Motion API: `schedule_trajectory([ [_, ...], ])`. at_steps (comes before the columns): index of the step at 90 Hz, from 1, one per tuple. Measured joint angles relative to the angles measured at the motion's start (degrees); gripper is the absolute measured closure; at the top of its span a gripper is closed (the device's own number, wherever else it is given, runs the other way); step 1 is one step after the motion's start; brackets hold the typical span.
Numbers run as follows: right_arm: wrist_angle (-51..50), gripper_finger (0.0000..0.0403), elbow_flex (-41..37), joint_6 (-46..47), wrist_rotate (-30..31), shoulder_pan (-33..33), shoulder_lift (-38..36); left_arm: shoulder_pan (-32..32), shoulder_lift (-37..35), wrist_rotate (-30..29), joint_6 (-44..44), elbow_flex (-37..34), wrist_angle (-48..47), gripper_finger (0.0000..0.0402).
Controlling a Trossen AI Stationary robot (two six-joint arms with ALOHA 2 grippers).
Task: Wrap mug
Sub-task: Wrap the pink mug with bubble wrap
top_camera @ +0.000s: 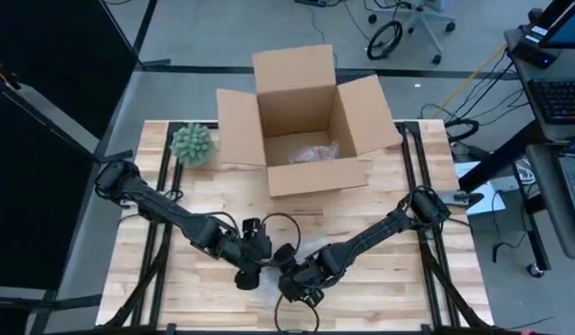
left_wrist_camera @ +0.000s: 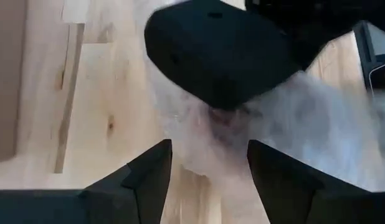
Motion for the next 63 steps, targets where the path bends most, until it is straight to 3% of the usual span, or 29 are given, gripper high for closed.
schedule_trajectory([
  [19,1.3,0.0182,0.1,0.2,0.4,-1.5,0.0,-1.2,-1.4,-2.3,-1.1,0.0,-2.7,0.0203],
  [41,1.4,0.0182,0.1,-0.5,0.7,-1.4,0.0,-6.4,-4.4,-14.8,-6.6,0.0,-9.0,0.0203],
  [63,1.7,0.0182,0.2,-1.3,0.9,-1.5,-0.1,-8.8,-4.0,-11.5,-3.7,-0.3,2.8,0.0203],
])
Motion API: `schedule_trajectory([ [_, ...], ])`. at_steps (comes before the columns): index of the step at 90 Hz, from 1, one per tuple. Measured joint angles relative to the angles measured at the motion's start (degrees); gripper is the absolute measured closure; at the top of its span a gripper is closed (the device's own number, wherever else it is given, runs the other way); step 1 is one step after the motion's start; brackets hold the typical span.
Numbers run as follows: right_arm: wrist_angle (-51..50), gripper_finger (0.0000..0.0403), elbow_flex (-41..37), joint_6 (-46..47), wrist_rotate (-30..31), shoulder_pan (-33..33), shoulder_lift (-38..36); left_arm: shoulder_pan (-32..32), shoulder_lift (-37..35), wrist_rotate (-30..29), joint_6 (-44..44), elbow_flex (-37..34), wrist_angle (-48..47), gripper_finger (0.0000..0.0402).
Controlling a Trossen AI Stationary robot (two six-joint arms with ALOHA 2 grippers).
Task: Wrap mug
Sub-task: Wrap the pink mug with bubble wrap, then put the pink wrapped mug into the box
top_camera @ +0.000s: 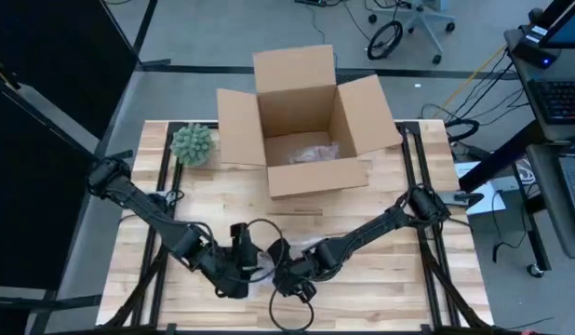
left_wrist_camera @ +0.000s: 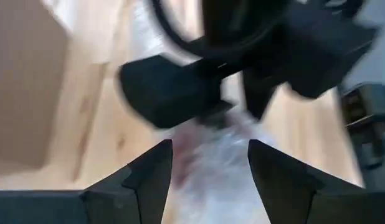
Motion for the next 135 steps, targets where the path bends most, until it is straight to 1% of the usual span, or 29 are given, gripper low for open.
schedule_trajectory([
  [12,0.1,0.0182,0.0,0.0,0.2,0.0,0.0,0.4,0.1,1.2,-2.0,-2.7,1.8,0.0203],
  [27,0.2,0.0182,0.1,0.0,0.4,0.0,-0.1,2.5,3.2,1.5,-5.6,-6.6,2.9,0.0203],
  [33,0.2,0.0182,0.1,-0.1,0.4,0.0,-0.1,3.2,5.3,2.3,-5.9,-6.8,4.2,0.0203],
  [50,0.2,0.0182,0.1,-0.2,0.7,-0.1,-0.2,4.8,10.5,1.9,-5.4,-6.6,7.1,0.0203],
  [61,-1.2,0.0182,1.0,-1.3,1.8,0.2,-0.2,4.9,10.5,2.2,-5.4,-6.6,6.9,0.0203],
  [71,-3.0,0.0182,3.2,-2.7,4.5,0.5,-0.1,4.8,10.2,2.3,-4.9,-6.7,6.3,0.0203],
  [80,-5.5,0.0182,5.3,-3.2,5.1,0.5,0.2,4.5,10.2,2.2,-4.3,-6.8,6.4,0.0203],
  [97,-7.8,0.0182,5.6,-2.7,5.4,0.1,0.0,4.6,10.3,2.3,-4.6,-6.8,6.4,0.0203],
  [108,-8.8,0.0182,5.7,-2.0,6.3,1.4,-1.0,4.6,10.3,2.7,-4.1,-6.8,6.4,0.0203],
  [122,-8.7,0.0182,6.1,-1.7,8.1,3.0,-3.2,4.6,10.4,3.2,-4.0,-6.8,6.6,0.0203],
  [135,-7.8,0.0182,6.1,-0.3,9.3,2.0,-4.0,4.6,10.4,3.2,-4.0,-6.8,6.8,0.0203],
])
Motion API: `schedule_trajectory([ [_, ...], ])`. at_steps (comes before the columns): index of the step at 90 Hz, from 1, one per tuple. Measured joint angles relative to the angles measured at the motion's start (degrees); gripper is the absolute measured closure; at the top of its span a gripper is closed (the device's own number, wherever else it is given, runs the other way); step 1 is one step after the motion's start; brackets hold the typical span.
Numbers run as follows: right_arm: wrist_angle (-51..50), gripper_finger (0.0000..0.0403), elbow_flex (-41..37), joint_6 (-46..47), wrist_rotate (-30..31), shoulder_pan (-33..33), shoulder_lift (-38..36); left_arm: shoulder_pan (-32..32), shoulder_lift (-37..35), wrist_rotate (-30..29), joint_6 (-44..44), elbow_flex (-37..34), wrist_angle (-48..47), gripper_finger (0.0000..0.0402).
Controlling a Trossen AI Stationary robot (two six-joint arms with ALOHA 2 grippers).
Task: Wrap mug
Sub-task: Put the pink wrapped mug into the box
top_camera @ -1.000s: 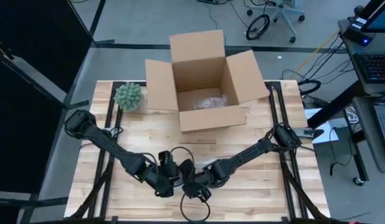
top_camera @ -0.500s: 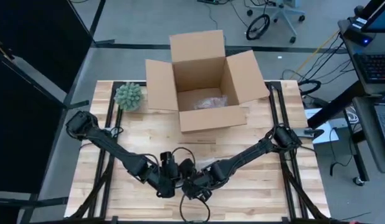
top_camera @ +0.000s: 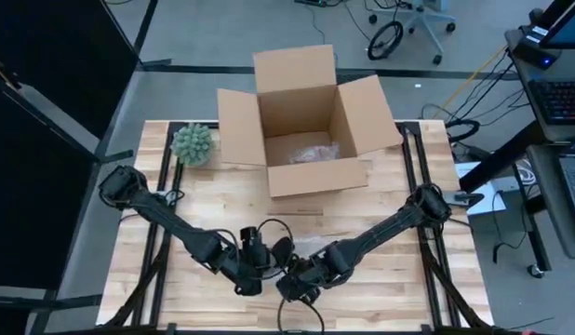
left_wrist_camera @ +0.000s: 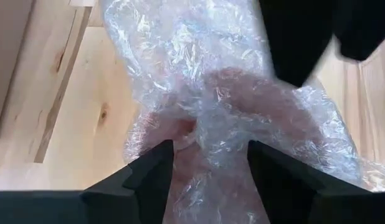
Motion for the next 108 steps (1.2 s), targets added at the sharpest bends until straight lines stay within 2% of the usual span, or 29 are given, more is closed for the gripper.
schedule_trajectory([
  [13,0.2,0.0182,0.0,0.3,-0.5,-1.7,1.2,0.0,0.0,0.0,0.1,0.2,0.3,0.0203],
  [36,0.4,0.0182,0.1,1.7,-8.0,-2.7,5.4,0.0,0.1,0.4,1.2,0.4,0.7,0.0203],
  [73,3.7,0.0182,-0.1,1.3,-13.5,-3.9,10.1,0.0,0.1,1.3,1.1,0.4,0.7,0.0203],
  [95,4.5,0.0183,0.0,1.6,-13.1,-3.9,11.9,-0.4,0.1,1.7,0.7,1.4,-0.3,0.0203],
  [108,4.4,0.0203,-0.1,1.6,-13.1,-3.6,11.9,-0.7,-0.4,1.8,0.6,2.8,-1.6,0.0203],
])
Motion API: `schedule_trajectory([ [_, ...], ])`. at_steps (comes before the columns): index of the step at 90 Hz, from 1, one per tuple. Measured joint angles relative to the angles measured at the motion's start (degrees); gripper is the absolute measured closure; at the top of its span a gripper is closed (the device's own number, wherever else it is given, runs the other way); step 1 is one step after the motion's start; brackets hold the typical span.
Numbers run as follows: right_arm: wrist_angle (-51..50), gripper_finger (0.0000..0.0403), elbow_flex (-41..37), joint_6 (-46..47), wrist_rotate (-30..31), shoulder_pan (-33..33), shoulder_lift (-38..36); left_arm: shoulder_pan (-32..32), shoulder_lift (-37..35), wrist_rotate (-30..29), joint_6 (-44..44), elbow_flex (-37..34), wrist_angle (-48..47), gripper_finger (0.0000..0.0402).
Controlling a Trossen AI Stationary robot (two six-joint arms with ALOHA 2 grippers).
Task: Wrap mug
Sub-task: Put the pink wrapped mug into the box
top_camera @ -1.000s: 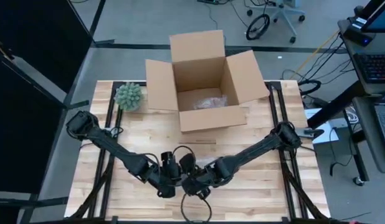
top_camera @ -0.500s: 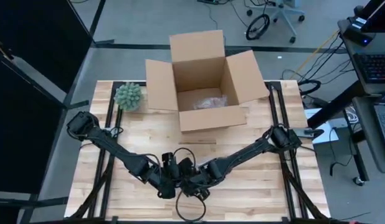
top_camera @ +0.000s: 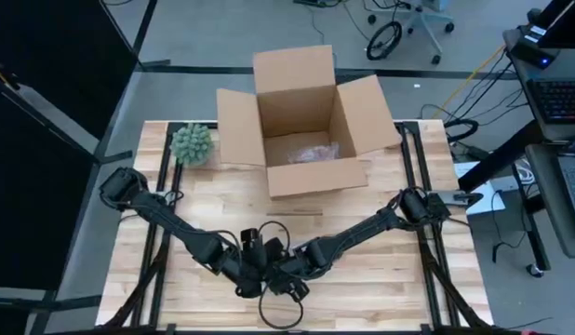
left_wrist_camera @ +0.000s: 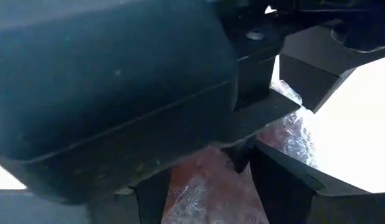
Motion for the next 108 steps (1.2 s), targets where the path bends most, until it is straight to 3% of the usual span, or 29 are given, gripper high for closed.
schedule_trajectory([
  [23,-0.4,0.0273,-0.1,0.9,-3.5,0.1,0.3,-0.4,-3.3,-0.1,0.6,0.4,0.8,0.0203],
  [44,-1.3,0.0378,-0.1,3.0,-4.2,0.0,0.2,-0.6,-3.6,-0.6,-0.7,0.5,1.4,0.0203],
  [54,-0.9,0.0378,-0.1,4.1,-3.8,0.3,0.2,-0.6,-3.7,-0.3,-1.0,0.6,1.5,0.0203],
  [67,0.8,0.0346,-0.2,5.2,-2.7,0.9,0.4,-1.3,-5.4,0.6,-2.0,0.7,0.4,0.0203],
  [79,-2.7,0.0384,1.6,4.7,0.0,2.6,0.3,-2.7,-9.0,0.5,-2.8,0.8,-1.3,0.0203],
  [96,-16.9,0.0386,12.8,5.3,2.5,5.7,1.6,-4.7,-17.2,-2.2,-2.4,1.0,-2.2,0.0203],
  [108,-23.8,0.0386,25.1,5.1,3.6,7.3,1.1,-6.1,-23.9,-7.6,-1.4,1.0,-5.1,0.0203],
])
